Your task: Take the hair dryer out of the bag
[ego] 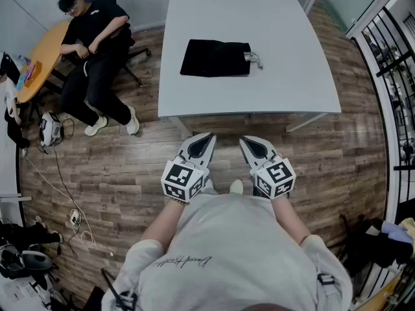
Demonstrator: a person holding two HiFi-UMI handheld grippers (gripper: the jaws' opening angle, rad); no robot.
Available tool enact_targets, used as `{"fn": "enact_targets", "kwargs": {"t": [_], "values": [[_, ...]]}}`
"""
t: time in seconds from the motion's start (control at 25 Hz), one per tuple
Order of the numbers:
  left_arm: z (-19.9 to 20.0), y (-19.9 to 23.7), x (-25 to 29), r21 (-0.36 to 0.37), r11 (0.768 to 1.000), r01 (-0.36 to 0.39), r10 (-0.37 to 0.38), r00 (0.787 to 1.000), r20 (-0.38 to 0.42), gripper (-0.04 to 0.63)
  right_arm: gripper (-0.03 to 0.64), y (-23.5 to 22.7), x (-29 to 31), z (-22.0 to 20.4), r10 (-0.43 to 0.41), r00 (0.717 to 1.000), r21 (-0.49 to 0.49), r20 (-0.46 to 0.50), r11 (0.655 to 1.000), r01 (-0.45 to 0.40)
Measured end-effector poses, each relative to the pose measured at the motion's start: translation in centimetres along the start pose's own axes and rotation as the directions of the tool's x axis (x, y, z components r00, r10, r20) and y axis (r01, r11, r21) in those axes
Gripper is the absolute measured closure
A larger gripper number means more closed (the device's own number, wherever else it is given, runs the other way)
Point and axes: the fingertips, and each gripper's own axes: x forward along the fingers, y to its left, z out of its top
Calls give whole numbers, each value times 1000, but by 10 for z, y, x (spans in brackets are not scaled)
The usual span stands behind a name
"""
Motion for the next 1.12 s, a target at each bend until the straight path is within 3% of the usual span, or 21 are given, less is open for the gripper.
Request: {"fn": "enact_targets", "kwargs": {"t": [0.52, 0.76, 1.12], "values": [[9, 13, 1, 12, 1000, 13, -13, 1000, 10, 584, 594, 5, 10, 1, -9, 1000, -12, -10, 1000, 9], [12, 23, -2, 18, 999, 39, -39, 999, 28, 584, 594, 16, 21, 5, -24, 1000, 27, 18, 999, 24], [12, 34, -12, 19, 995, 98, -99, 995, 34, 584, 594, 41, 37, 7, -36, 999, 11, 16, 999, 36]]}}
